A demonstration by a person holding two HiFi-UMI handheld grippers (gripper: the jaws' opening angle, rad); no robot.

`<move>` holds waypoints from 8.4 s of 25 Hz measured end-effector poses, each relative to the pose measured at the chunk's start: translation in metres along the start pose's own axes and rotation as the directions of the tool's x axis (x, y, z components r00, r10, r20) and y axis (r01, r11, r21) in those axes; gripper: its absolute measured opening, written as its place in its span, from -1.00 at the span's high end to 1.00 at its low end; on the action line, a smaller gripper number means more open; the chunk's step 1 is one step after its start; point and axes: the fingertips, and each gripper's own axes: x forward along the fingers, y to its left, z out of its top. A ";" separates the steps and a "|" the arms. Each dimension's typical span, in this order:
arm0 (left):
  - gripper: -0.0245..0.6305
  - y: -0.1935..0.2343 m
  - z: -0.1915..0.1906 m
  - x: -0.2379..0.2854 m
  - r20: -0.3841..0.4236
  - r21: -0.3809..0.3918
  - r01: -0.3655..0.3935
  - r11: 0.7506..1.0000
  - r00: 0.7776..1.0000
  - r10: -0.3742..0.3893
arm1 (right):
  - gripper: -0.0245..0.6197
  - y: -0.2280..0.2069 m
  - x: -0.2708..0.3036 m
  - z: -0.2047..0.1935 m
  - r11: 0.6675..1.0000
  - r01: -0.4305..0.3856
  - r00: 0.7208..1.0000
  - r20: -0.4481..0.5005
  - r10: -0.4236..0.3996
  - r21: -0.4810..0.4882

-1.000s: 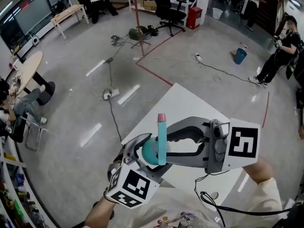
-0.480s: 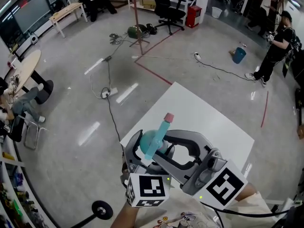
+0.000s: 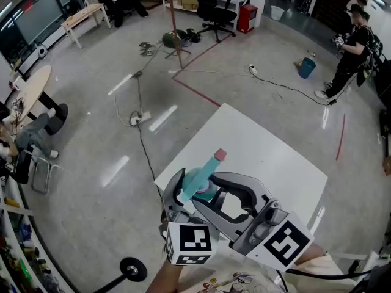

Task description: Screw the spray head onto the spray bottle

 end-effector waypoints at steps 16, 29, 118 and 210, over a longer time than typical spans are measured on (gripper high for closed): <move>-0.35 -0.038 -0.009 -0.051 -0.062 0.237 0.502 0.832 0.863 -0.502 | 0.14 0.010 -0.053 -0.001 0.833 -0.550 0.825 -0.109 0.554 0.062; -0.35 -0.073 -0.011 -0.064 -0.170 0.319 0.663 0.678 0.743 -0.647 | 0.14 0.052 -0.042 0.007 0.662 -0.749 0.656 -0.141 0.742 0.000; -0.35 -0.072 -0.027 -0.065 -0.165 0.218 0.745 0.631 0.665 -0.728 | 0.50 0.046 -0.029 -0.007 0.835 -0.550 0.830 -0.101 0.549 0.017; -0.35 -0.024 -0.048 0.002 -0.121 0.162 0.163 0.973 0.982 -0.145 | 0.50 -0.001 -0.003 -0.041 1.000 -0.020 0.998 -0.067 0.020 0.004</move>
